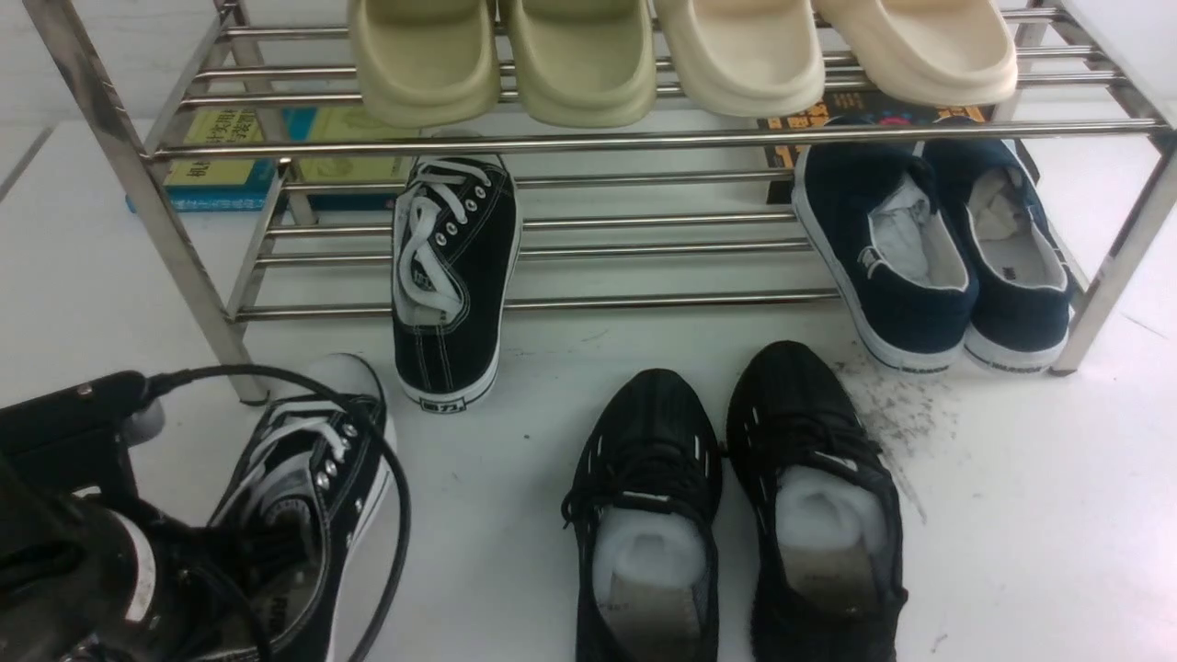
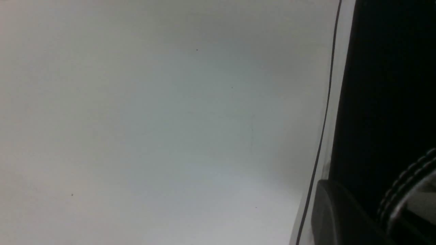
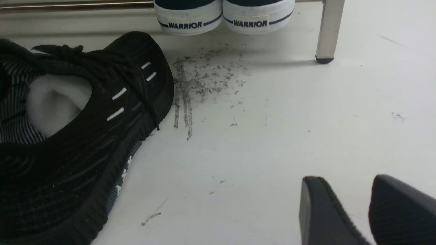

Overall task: Take the shoes off the shelf with your hand on the white table.
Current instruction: 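Set the held shoe down on the floor in front of the rack with the left gripper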

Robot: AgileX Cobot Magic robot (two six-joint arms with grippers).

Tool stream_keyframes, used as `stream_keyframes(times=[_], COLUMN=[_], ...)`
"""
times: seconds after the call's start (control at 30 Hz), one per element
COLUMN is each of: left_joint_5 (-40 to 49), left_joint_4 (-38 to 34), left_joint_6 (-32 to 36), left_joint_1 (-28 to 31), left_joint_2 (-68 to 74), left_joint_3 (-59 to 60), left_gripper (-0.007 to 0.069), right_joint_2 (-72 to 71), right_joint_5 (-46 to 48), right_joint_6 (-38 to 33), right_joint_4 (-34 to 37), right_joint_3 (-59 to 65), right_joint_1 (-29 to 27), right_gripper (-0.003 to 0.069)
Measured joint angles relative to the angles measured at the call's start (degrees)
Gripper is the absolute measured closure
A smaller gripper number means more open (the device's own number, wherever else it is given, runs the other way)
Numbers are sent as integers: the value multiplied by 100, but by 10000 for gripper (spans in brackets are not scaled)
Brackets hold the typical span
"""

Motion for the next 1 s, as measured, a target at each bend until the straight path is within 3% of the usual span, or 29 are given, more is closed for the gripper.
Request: stream_keyframes(times=[0.4,0.8,1.0], left_joint_5=[-1078,-1153,-1202], left_joint_4=[49,72,104], left_joint_6=[0,-5,-40], left_joint_1=[0,0,0], left_joint_2=[1197,1458,1458], left_joint_3=[5,5,5], left_gripper=[608,609,526], right_joint_2=[0,0,0], right_joint_5=[0,0,0], right_joint_6=[0,0,0], right_joint_4=[0,6,6], right_joint_3=[0,0,0], right_joint_1=[0,0,0], right_gripper=[421,421,421])
